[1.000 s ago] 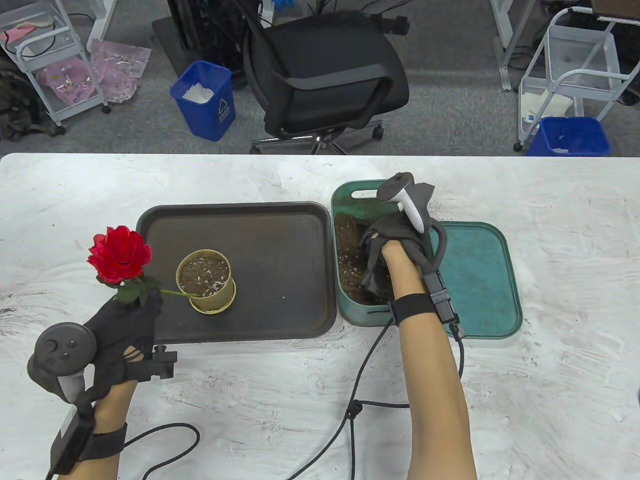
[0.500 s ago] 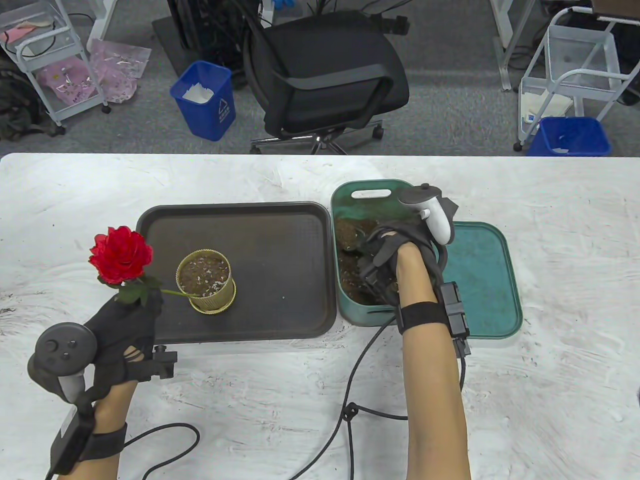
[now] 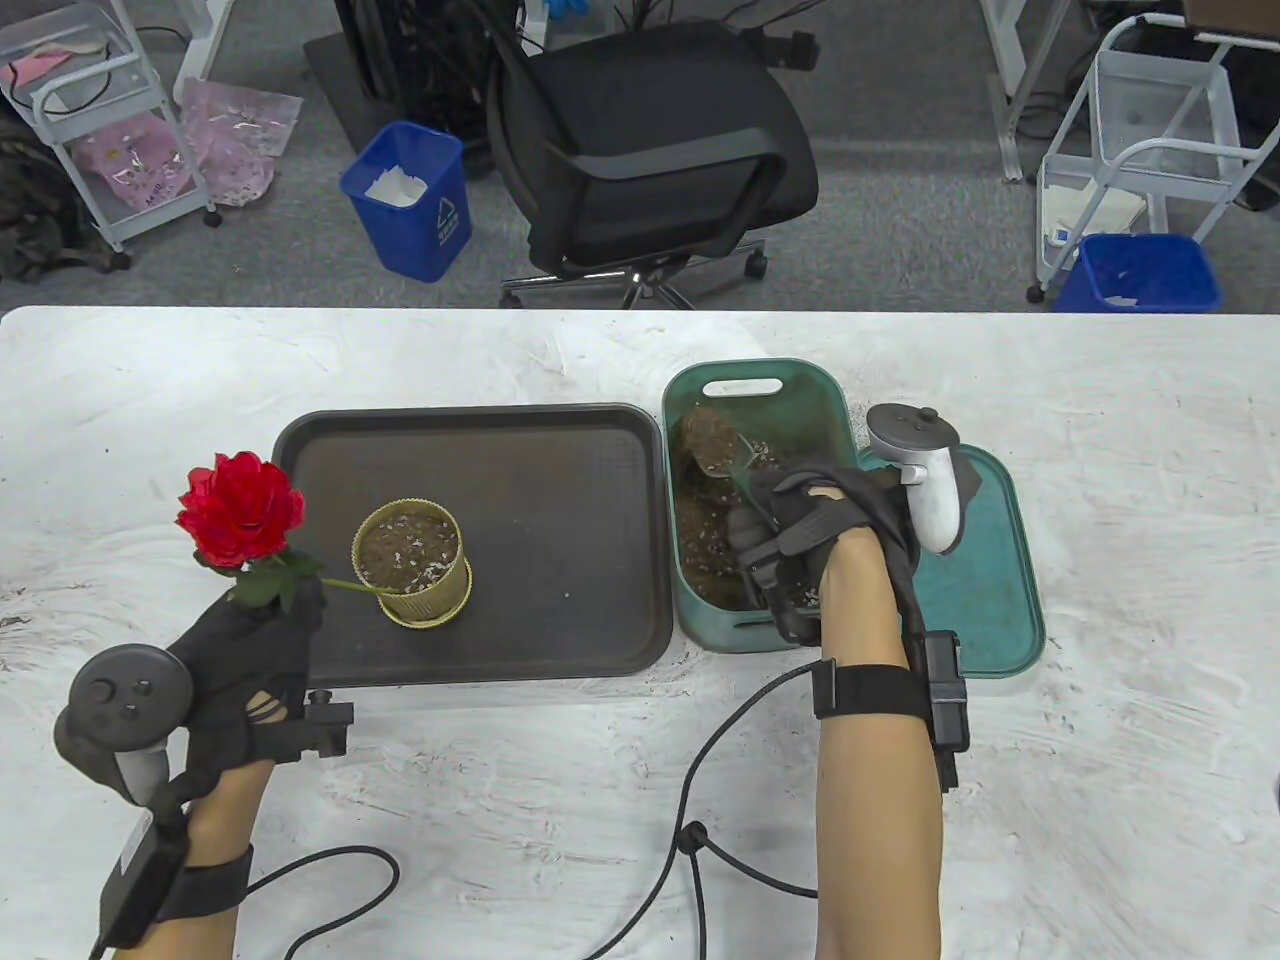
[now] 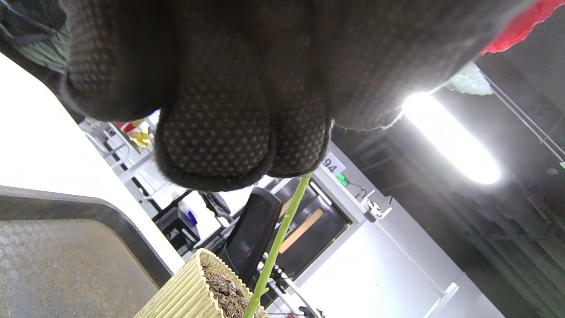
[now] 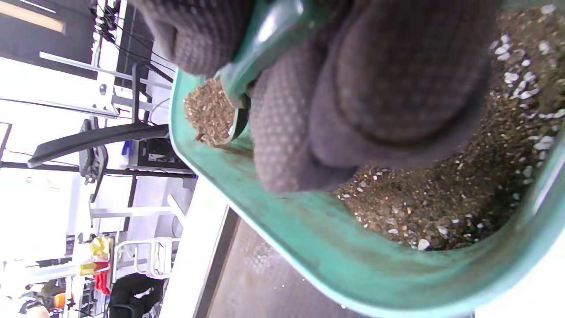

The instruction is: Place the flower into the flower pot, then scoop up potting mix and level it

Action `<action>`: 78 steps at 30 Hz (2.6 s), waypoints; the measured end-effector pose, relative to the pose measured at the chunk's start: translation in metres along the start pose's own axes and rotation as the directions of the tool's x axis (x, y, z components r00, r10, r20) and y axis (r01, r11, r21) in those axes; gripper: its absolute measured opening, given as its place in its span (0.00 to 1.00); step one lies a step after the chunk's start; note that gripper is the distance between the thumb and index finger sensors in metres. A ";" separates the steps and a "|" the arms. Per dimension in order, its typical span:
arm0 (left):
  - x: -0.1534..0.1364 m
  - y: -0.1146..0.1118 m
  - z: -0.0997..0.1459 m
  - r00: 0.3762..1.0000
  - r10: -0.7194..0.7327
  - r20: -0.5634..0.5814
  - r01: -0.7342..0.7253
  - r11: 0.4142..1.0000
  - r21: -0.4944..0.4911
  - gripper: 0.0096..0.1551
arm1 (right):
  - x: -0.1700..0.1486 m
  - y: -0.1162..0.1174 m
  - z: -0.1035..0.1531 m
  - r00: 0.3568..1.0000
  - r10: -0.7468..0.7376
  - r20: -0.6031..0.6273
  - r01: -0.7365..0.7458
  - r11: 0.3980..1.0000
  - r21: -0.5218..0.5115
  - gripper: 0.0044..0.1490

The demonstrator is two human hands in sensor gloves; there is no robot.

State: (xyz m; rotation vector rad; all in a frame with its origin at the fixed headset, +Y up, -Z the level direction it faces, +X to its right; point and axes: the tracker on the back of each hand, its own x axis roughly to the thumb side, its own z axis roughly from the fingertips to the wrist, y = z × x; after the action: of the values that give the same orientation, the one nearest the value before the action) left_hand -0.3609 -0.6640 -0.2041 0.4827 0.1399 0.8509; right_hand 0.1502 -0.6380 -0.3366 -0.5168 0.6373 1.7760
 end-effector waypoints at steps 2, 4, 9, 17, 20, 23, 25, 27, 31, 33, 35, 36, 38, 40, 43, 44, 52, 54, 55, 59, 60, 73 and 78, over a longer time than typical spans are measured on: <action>0.000 0.000 0.000 1.000 0.004 -0.003 -0.004 1.000 -0.001 0.22 | 0.004 0.002 0.008 1.000 -0.002 0.025 0.002 1.000 -0.001 0.34; 0.000 0.000 0.000 1.000 0.003 -0.002 -0.003 1.000 -0.001 0.22 | 0.010 0.007 0.017 0.999 0.001 0.054 -0.001 1.000 0.008 0.34; 0.000 0.000 -0.001 1.000 0.005 -0.001 -0.005 1.000 -0.003 0.23 | 0.027 0.036 0.032 0.990 0.026 0.142 -0.040 0.994 0.097 0.34; 0.000 0.000 0.000 1.000 0.005 -0.002 -0.005 1.000 -0.001 0.22 | 0.045 0.122 0.037 0.961 0.146 0.235 -0.207 0.944 0.258 0.34; -0.001 0.000 -0.001 1.000 0.009 -0.007 -0.009 1.000 -0.001 0.22 | 0.044 0.156 0.031 0.954 0.175 0.242 -0.247 0.918 0.309 0.34; -0.002 0.001 -0.001 1.000 0.012 -0.011 -0.012 1.000 -0.002 0.22 | 0.040 0.185 0.021 0.948 0.218 0.233 -0.289 0.895 0.339 0.34; -0.001 0.000 -0.001 1.000 0.014 -0.011 -0.014 1.000 -0.003 0.22 | 0.037 0.197 0.015 0.945 0.240 0.222 -0.306 0.889 0.341 0.34; -0.001 0.000 -0.001 1.000 0.015 -0.010 -0.015 1.000 -0.004 0.22 | 0.035 0.209 0.008 0.939 0.273 0.211 -0.331 0.884 0.330 0.34; -0.001 0.000 -0.001 1.000 0.015 -0.008 -0.015 1.000 -0.004 0.23 | 0.039 0.222 0.005 0.893 0.383 0.234 -0.433 0.874 0.221 0.33; -0.001 0.000 -0.001 1.000 0.014 -0.007 -0.014 1.000 -0.004 0.22 | 0.045 0.225 0.011 0.846 0.457 0.275 -0.494 0.866 0.083 0.32; -0.001 0.000 -0.001 1.000 0.013 -0.006 -0.013 1.000 -0.003 0.22 | 0.053 0.233 0.021 0.727 0.604 0.328 -0.600 0.790 -0.124 0.31; -0.001 0.000 -0.001 1.000 0.011 -0.006 -0.011 1.000 -0.002 0.22 | 0.055 0.236 0.025 0.664 0.667 0.340 -0.640 0.741 -0.204 0.31; -0.002 0.000 0.000 1.000 0.011 -0.007 -0.011 1.000 -0.001 0.22 | 0.059 0.244 0.034 0.568 0.738 0.364 -0.663 0.673 -0.329 0.30; -0.002 0.000 0.000 1.000 0.010 -0.008 -0.010 1.000 0.000 0.22 | 0.060 0.256 0.046 0.428 0.821 0.378 -0.686 0.568 -0.455 0.30; -0.002 0.000 -0.001 1.000 0.012 -0.009 -0.012 1.000 -0.001 0.22 | 0.056 0.265 0.056 0.319 0.871 0.374 -0.690 0.484 -0.538 0.30; -0.002 0.000 -0.001 1.000 0.012 -0.010 -0.012 1.000 -0.001 0.22 | 0.054 0.268 0.060 0.282 0.883 0.375 -0.681 0.459 -0.570 0.30; 0.000 0.000 0.000 1.000 0.009 -0.002 -0.009 1.000 -0.001 0.22 | 0.044 0.268 0.078 0.086 0.951 0.296 -0.624 0.283 -0.728 0.33; 0.000 0.000 0.000 1.000 0.010 -0.006 -0.010 1.000 -0.001 0.22 | 0.046 0.263 0.080 0.095 0.952 0.292 -0.618 0.287 -0.732 0.33; 0.000 0.000 0.000 1.000 0.011 -0.008 -0.011 1.000 0.000 0.22 | 0.047 0.259 0.082 0.111 0.950 0.293 -0.618 0.297 -0.728 0.33; 0.000 0.000 0.000 1.000 0.010 -0.004 -0.010 1.000 -0.001 0.22 | 0.053 0.239 0.088 0.174 0.936 0.305 -0.598 0.347 -0.722 0.33; 0.000 0.000 0.000 1.000 0.010 -0.003 -0.010 1.000 -0.001 0.22 | 0.053 0.236 0.089 0.182 0.934 0.307 -0.593 0.353 -0.724 0.33; 0.000 0.000 0.000 1.000 0.004 -0.001 -0.004 1.000 0.001 0.22 | 0.077 0.109 0.099 0.447 0.889 0.100 -0.529 0.353 -0.772 0.33; 0.000 0.000 -0.001 1.000 0.002 0.001 -0.002 1.000 0.000 0.22 | 0.073 0.063 0.085 0.529 0.848 -0.025 -0.572 0.335 -0.749 0.33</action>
State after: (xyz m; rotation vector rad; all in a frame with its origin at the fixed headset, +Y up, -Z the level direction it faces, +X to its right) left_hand -0.3614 -0.6638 -0.2046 0.4830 0.1383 0.8528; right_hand 0.0666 -0.5447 -0.3083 -0.3427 -0.2021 2.9568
